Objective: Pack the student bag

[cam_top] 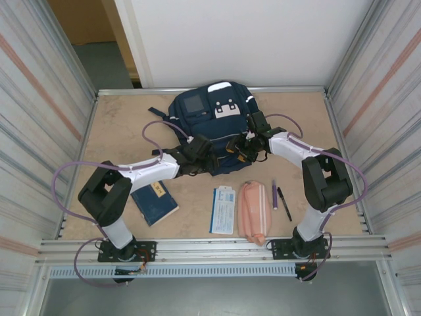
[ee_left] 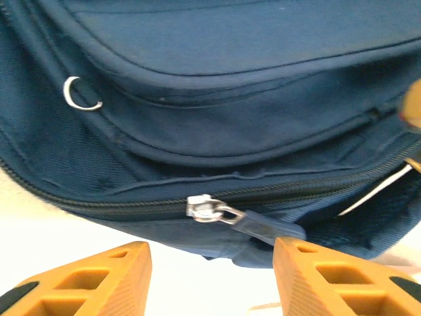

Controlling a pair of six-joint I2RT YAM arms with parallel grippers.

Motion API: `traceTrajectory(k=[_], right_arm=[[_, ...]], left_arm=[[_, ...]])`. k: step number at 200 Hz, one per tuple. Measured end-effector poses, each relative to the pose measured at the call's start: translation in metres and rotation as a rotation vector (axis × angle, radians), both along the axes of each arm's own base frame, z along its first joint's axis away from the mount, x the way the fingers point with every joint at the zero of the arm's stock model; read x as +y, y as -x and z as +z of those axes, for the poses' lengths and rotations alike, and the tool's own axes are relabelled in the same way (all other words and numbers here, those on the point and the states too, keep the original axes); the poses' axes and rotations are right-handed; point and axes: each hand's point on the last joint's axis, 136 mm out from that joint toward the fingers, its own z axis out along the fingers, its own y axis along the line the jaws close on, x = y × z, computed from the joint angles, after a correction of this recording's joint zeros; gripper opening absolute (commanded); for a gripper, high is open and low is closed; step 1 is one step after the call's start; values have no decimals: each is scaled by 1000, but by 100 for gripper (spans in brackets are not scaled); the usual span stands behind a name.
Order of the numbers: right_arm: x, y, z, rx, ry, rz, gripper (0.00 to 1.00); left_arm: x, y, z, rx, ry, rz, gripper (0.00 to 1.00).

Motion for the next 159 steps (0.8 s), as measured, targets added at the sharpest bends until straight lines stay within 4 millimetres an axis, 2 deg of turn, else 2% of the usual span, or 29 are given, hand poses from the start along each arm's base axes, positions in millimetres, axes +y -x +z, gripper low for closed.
traceTrajectory(k=[24, 62, 101, 136, 159], right_arm=[[0, 0, 0, 3, -6, 2, 49], [0, 0, 1, 3, -8, 5, 49], [0, 0, 1, 2, -8, 5, 49], [0, 0, 1, 3, -8, 5, 49], [0, 0, 1, 3, -8, 5, 49]], left_arm=[[-5, 2, 4, -19, -11, -5, 53], [0, 5, 3, -18, -54, 24, 53], [-9, -9, 16, -56, -73, 71, 62], [-16, -13, 13, -73, -97, 99, 60], [-12, -15, 2, -64, -134, 138, 53]])
